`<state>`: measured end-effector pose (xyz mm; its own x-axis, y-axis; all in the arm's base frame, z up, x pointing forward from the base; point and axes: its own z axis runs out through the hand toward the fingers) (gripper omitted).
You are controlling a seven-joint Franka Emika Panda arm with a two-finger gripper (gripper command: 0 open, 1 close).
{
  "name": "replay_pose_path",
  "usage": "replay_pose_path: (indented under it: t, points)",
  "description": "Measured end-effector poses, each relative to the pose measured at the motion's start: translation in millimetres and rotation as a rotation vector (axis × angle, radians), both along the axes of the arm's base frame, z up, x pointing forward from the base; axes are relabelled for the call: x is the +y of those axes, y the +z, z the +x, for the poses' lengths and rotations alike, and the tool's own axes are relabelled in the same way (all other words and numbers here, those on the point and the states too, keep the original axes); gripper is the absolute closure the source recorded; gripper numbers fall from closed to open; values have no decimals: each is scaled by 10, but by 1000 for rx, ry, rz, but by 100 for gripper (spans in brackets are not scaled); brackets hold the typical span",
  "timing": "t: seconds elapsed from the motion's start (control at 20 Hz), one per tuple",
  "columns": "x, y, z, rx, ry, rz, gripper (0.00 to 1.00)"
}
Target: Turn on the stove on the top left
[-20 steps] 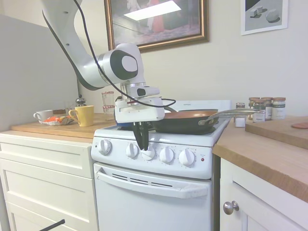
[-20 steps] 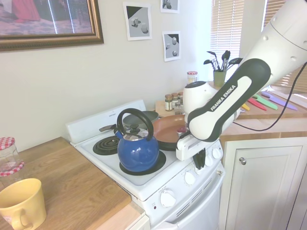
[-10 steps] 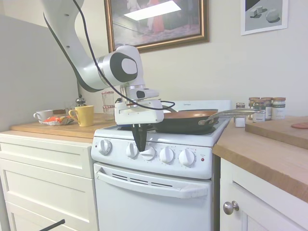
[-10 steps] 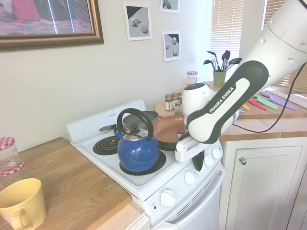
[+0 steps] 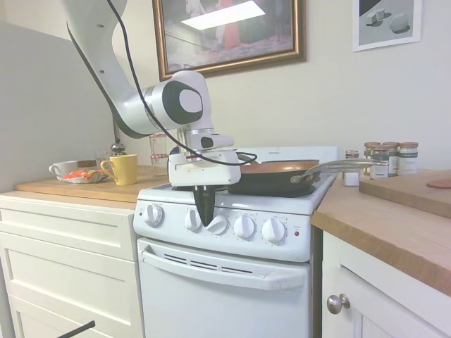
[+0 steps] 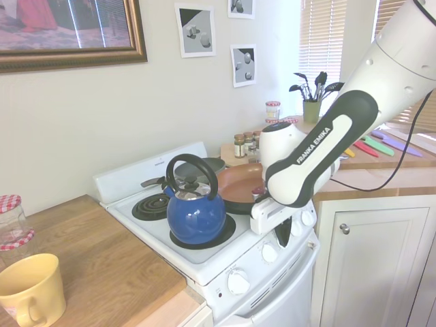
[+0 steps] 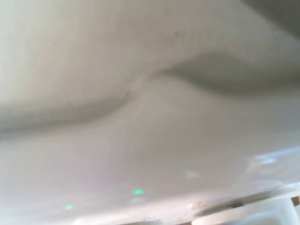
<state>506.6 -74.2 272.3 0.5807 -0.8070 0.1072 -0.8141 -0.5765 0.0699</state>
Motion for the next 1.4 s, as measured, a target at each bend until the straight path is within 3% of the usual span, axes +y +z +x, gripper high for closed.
replay_pose_path:
  t: [0.7,1.05,1.4]
  points:
    - [40,-131,-9,12,-11,-19,100]
    - [198,-113,15,1,24,-22,100]
    - [207,260,-70,-64,21,-18,100]
